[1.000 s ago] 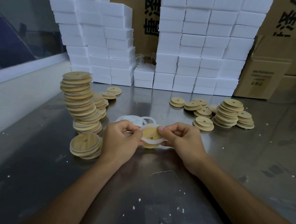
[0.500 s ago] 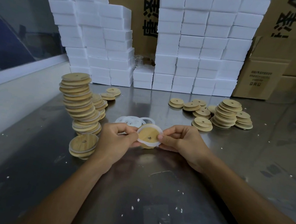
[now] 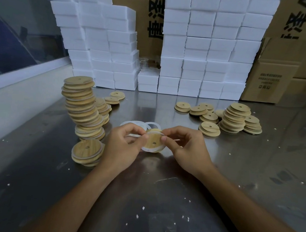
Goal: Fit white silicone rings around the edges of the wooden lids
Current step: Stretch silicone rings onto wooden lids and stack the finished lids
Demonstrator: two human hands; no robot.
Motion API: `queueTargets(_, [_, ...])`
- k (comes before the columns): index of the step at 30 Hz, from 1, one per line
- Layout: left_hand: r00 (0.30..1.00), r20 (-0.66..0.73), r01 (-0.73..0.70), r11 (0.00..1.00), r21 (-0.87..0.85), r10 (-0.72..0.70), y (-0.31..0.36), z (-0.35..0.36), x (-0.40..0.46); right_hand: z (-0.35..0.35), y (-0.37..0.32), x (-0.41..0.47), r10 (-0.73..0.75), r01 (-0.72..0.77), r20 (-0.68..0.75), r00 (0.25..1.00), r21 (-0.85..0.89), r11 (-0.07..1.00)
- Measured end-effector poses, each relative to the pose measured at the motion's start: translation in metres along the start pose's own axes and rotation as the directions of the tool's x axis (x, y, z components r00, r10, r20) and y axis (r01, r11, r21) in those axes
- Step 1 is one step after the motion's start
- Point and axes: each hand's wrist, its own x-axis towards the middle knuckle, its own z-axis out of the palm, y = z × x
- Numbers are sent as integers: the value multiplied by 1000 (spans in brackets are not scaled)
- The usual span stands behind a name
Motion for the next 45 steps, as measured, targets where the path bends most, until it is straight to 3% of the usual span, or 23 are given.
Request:
queueTargets(16, [993, 8, -118, 993, 1, 118, -1, 0, 1, 0, 4, 1, 129, -121, -33, 991, 193, 974])
queueTargets(31, [997, 57, 52, 991, -121, -45, -1, -6, 2, -10, 5, 2, 233, -278, 182, 955, 287, 917])
queueTargets(35, [998, 55, 21, 997, -72, -17, -1, -5, 2, -6, 5, 1, 163, -173, 86, 983, 113, 979])
queueTargets(39, [992, 34, -123, 991, 57, 121, -1, -2, 0, -3, 3, 0, -39, 34, -31, 999, -142, 989])
queueTargets(42, [977, 34, -212, 972, 101, 210, -2, -1, 0, -2, -2, -2, -223, 222, 28, 974, -274, 936])
queueTargets(45, [988, 35, -153, 986, 69, 151, -6, 0, -1, 0, -4, -3, -284, 285, 49, 958, -309, 907])
